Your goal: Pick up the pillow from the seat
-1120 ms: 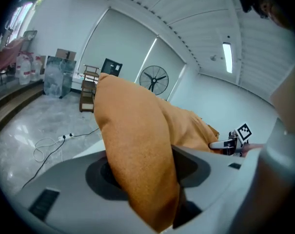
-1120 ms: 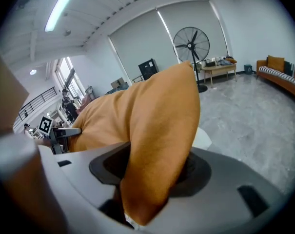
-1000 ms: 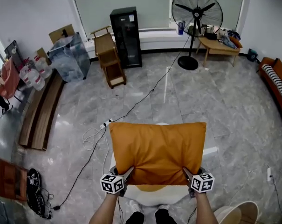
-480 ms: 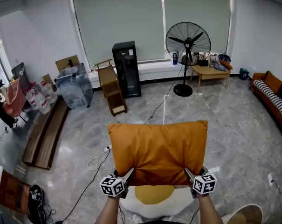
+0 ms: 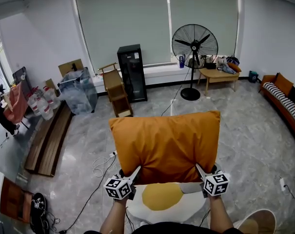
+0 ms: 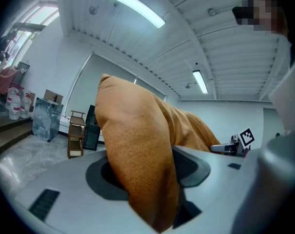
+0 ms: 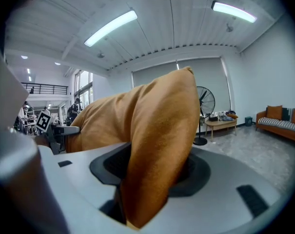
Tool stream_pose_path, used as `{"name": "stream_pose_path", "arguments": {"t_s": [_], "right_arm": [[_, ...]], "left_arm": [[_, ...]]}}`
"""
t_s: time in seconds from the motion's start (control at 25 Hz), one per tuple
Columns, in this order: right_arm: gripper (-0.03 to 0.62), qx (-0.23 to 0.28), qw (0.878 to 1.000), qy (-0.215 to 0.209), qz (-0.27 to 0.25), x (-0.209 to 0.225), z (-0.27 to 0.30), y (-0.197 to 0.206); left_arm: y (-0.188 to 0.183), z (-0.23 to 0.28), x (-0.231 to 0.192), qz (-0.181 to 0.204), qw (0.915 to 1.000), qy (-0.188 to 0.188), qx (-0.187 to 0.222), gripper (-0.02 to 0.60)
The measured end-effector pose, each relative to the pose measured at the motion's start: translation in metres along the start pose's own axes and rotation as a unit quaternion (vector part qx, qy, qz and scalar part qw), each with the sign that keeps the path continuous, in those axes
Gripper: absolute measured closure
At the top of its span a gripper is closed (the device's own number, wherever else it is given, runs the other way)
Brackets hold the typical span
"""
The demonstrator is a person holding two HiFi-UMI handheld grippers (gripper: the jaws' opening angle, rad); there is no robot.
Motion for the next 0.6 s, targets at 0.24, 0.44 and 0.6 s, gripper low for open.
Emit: {"name": "stream_pose_path", "arguments": {"t_s": [0.24, 0.44, 0.6], "right_arm": [[0.378, 0.001, 1.000, 0.003, -0.005, -0.007, -0.004, 0.004], [0.378, 0.004, 1.000, 0.004, -0.006, -0.012, -0.004, 0.001], [0.378, 0.007, 1.000, 0.002, -0.009, -0.016, -0.004, -0.004]], "left_arm": [[0.002, -0.007, 0.001, 0.001, 1.0000, 0.002, -0.003, 0.316], [-0.002, -0.012, -0.001, 0.005, 1.0000, 0.002, -0.001, 0.318], [-0.008, -0.015, -0.001, 0.008, 1.0000, 0.001, 0.003, 0.319]]}}
Point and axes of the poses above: the fingertips, and each gripper's own axes: z forward along the fingers, x to its right, y out of its underside, the point moved 1 cm from there along -z, backward along the fingers, and after that the axes turned 3 degrees about -y, right-handed, at the moved point
